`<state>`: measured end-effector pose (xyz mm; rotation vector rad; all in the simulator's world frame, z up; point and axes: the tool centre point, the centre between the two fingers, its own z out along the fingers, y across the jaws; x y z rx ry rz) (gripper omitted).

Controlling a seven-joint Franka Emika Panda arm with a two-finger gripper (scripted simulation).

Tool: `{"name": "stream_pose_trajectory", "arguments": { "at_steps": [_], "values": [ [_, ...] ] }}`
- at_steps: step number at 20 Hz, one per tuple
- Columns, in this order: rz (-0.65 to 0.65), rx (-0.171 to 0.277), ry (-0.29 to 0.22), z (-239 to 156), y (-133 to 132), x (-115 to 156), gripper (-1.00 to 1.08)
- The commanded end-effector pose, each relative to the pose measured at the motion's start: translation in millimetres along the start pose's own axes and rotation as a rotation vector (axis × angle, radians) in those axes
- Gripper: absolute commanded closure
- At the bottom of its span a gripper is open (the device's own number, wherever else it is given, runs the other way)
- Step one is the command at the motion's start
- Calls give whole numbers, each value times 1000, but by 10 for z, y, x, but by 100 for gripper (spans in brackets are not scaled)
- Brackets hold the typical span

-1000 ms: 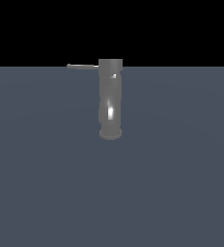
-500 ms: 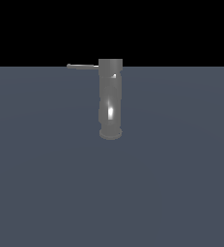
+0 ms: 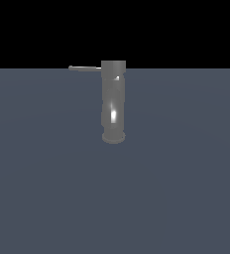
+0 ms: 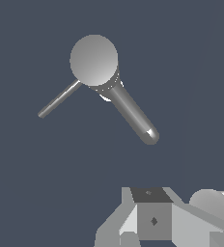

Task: Turn on the faucet by rotating a designated handle.

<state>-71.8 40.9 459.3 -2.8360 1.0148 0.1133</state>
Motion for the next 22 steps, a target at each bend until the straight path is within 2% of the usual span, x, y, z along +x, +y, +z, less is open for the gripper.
{"name": "stream_pose_trajectory", "arguments": {
  "at_steps": [1, 12, 22],
  "values": [
    [65, -1, -1, 78, -126, 103, 108],
    [341, -15, 13, 503, -664, 512, 108],
    [584, -31, 52, 991, -1136, 818, 108]
  ]
}}
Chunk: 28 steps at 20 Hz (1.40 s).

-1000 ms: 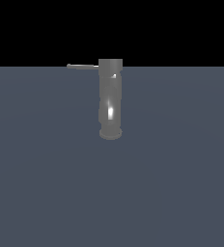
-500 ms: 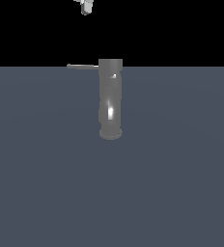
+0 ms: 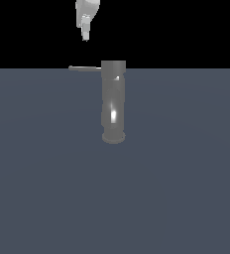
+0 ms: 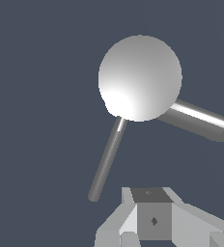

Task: Turn on the faucet by rotating a designated handle.

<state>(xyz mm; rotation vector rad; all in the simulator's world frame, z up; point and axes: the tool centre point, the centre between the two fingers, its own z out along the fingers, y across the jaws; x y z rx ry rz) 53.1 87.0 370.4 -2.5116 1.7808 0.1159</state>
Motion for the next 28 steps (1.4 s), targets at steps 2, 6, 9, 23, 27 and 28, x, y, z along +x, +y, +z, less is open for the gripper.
{"name": "stream_pose_trajectory", "arguments": {
  "at_steps": [2, 6, 9, 23, 27, 28],
  "values": [
    [85, -1, 18, 183, -192, -14, 108],
    [176, -1, 41, 398, -394, -39, 108],
    [232, 1, 57, 540, -518, -60, 108],
    [356, 11, 96, 875, -780, -125, 108],
    [357, 11, 96, 876, -781, -126, 108],
    [356, 11, 96, 877, -779, -126, 108]
  ]
}}
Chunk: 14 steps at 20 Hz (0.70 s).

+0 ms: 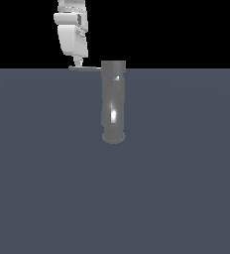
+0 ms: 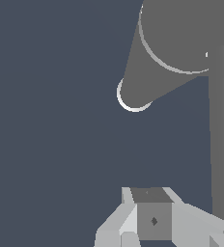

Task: Turn on the faucet by rotating a designated handle.

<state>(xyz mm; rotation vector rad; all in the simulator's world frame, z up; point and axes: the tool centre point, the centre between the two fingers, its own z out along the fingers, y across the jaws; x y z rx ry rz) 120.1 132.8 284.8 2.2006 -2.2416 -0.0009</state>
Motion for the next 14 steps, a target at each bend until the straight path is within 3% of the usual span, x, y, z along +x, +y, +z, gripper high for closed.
{"name": "stream_pose_trajectory", "arguments": {
  "at_steps": [1, 14],
  "values": [
    [0, 0, 0, 0, 21, 2, 108],
    [0, 0, 0, 1, 315, 22, 108]
  ]
}}
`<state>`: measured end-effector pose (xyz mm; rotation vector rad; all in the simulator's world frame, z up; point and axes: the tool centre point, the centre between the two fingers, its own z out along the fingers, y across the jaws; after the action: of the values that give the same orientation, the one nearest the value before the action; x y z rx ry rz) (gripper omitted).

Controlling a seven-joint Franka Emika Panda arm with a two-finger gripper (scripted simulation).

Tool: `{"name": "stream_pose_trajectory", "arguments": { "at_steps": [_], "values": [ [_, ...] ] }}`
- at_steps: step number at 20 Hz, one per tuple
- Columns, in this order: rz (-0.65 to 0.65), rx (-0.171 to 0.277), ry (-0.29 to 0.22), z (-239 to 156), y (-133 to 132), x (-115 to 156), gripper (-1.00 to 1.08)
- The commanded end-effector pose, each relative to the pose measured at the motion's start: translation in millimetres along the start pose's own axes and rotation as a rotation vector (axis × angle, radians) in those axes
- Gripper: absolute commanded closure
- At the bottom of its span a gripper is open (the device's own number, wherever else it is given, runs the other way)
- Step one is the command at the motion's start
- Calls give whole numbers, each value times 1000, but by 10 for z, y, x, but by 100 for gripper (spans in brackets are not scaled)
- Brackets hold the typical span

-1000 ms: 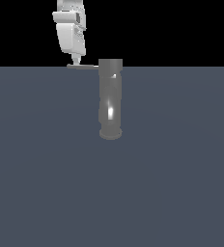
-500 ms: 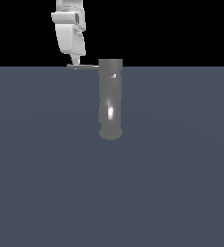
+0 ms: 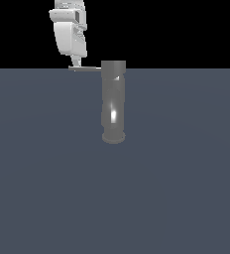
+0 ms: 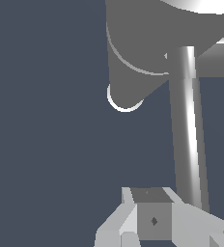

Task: Turn on the faucet by rotating a designated handle.

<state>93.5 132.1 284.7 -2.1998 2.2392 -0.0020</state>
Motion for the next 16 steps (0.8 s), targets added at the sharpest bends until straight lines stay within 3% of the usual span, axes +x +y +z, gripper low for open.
{"name": "stream_pose_trajectory", "arguments": {
  "at_steps": [1, 16],
  "values": [
    [1, -3, 1, 1, 73, 12, 108],
    [1, -3, 1, -1, 450, 40, 108]
  ]
}}
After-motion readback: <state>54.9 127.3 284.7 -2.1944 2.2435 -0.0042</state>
